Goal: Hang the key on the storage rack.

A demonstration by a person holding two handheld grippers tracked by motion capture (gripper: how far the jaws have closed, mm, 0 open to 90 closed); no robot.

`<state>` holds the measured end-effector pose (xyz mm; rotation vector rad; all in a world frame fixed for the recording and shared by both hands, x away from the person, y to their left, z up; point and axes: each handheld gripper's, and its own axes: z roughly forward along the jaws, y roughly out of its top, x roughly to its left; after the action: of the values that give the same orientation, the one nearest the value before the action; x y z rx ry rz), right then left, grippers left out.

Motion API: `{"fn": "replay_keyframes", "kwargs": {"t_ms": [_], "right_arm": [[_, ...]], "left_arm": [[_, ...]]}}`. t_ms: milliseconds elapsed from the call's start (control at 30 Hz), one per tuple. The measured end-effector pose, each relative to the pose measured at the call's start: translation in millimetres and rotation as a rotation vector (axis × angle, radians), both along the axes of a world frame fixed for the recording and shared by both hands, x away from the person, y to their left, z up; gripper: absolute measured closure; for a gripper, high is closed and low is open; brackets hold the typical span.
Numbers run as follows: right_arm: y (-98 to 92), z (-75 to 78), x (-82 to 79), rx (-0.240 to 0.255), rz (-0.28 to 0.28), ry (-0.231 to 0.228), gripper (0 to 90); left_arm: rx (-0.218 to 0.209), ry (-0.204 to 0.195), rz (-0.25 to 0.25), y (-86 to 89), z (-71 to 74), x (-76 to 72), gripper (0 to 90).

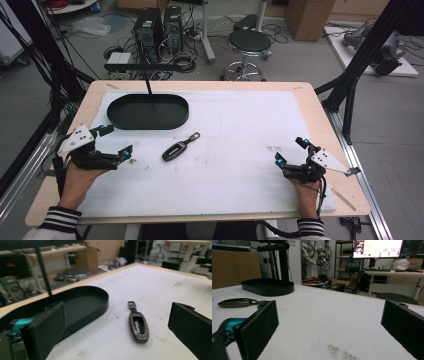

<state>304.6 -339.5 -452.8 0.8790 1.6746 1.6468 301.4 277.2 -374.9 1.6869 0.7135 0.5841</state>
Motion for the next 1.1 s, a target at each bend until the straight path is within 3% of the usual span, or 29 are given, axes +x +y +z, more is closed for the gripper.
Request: {"fn": "replay_keyframes", "kwargs": {"t_ms": [33,100,233,300,400,433,467,567,600,633,800,1067,1100], "right_arm": [[-0.3,0.1,0.8,-0.006,-0.004,-0.011,0.2],[0.0,0.1,0.2,-0.008,0.001,-0.006,0.2],[-0.1,0.1,0.1,-0.010,0.001,-0.007,0.2],[-0.1,0.0,-0.1,-0.010,0.001,-0.005,0.2],[-0.5,0.0,0.2,-0.008,-0.001,-0.008,0.2],[-0.6,0.0,0.3,-0.007,0.000,-0.009,0.2],[-0.5,0.0,0.1,-0.009,-0.001,-0.008,0.2],[-0.1,-0.1,-0.5,-0.007,0.001,-0.005,0.2],[-0.3,-0.1,-0.4,-0.008,0.001,-0.007,0.2],[-0.3,-0.1,-0.4,-0.008,0.001,-0.007,0.2],[-0.5,-0.1,-0.4,-0.005,-0.001,-0.007,0.2],[-0.6,-0.1,-0.5,-0.005,0.001,-0.008,0.2],[-0.7,-0.1,-0.6,-0.007,-0.001,-0.008,0.2]], "left_arm": [[0.025,0.034,-0.022,-6.5,5.1,6.1,2.1],[0.039,0.056,-0.048,-12.2,9.5,12.0,2.1],[0.039,0.075,-0.064,-19.7,14.2,20.5,2.1],[0.082,0.107,-0.072,-25.1,17.7,27.2,2.1],[0.103,0.115,-0.093,-34.4,24.3,33.6,2.1],[0.109,0.152,-0.108,-40.3,28.0,38.9,2.1],[0.109,0.152,-0.108,-40.3,28.0,38.9,2.1],[0.156,0.224,-0.118,-53.8,33.0,49.3,2.1],[0.156,0.224,-0.118,-53.8,33.0,49.3,2.1],[0.171,0.252,-0.125,-58.5,34.2,52.1,2.1],[0.234,0.273,-0.130,-75.6,36.5,61.0,2.1],[0.354,0.344,-0.119,-102.9,29.7,74.2,2.1],[0.354,0.344,-0.119,-102.9,29.7,74.2,2.1]]}}
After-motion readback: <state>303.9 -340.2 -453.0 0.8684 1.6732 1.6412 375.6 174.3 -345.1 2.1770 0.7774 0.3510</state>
